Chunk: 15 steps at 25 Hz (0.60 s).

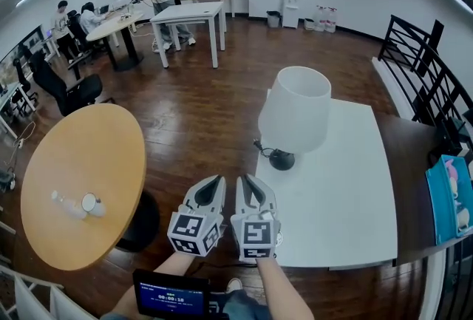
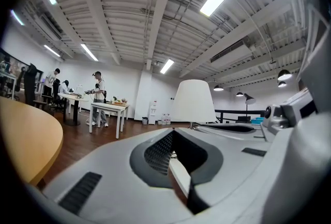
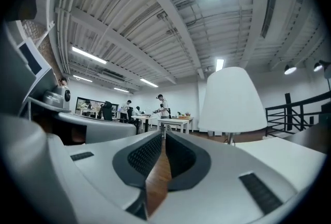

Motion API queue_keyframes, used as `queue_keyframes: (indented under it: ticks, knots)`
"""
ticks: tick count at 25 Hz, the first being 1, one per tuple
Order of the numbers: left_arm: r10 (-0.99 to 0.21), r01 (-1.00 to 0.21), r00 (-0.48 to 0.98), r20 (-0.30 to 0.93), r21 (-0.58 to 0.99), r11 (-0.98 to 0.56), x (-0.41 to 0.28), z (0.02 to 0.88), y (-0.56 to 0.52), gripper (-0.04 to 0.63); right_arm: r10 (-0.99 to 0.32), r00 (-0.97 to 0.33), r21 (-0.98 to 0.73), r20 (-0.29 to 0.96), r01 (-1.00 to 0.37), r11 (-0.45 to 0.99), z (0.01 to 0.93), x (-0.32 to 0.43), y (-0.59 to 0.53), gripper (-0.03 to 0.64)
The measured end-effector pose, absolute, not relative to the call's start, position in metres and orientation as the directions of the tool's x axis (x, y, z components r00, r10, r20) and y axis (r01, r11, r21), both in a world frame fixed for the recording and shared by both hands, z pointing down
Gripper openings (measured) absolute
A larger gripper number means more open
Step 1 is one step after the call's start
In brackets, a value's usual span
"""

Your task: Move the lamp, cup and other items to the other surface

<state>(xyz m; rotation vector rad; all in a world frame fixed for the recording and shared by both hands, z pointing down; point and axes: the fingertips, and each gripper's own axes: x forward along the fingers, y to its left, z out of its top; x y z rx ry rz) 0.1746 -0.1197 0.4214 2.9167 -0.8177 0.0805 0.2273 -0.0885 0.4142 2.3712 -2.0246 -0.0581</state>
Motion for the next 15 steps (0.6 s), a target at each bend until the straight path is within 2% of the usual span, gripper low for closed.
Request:
queue_keyframes:
  ticks: [8, 9, 11, 15]
  knots:
    - [-0.45, -0.457, 0.889, 0.088, 0.085, -0.885, 0.212, 0.424, -0.099, 0.015, -0.954, 0.301, 0.066, 0.009, -0.952, -0.3, 0.421, 0.288, -0.064, 0.04]
    - [-0.441, -0.448, 0.893, 0.091, 0.082, -0.89, 0.218, 0.426, -0.097, 0.015, -0.95, 0.312, 0.063, 0.012, -0.948, -0.311, 0.424, 0.295, -0.062, 0.051]
    - [-0.428, -0.435, 0.899, 0.098, 0.076, -0.897, 0.228, 0.429, -0.096, 0.015, -0.943, 0.331, 0.054, 0.023, -0.943, -0.33, 0.429, 0.308, -0.061, 0.144]
    - [-0.407, -0.415, 0.907, 0.102, 0.072, -0.907, 0.243, 0.433, -0.099, 0.015, -0.934, 0.356, 0.045, 0.039, -0.934, -0.354, 0.44, 0.328, -0.065, 0.19]
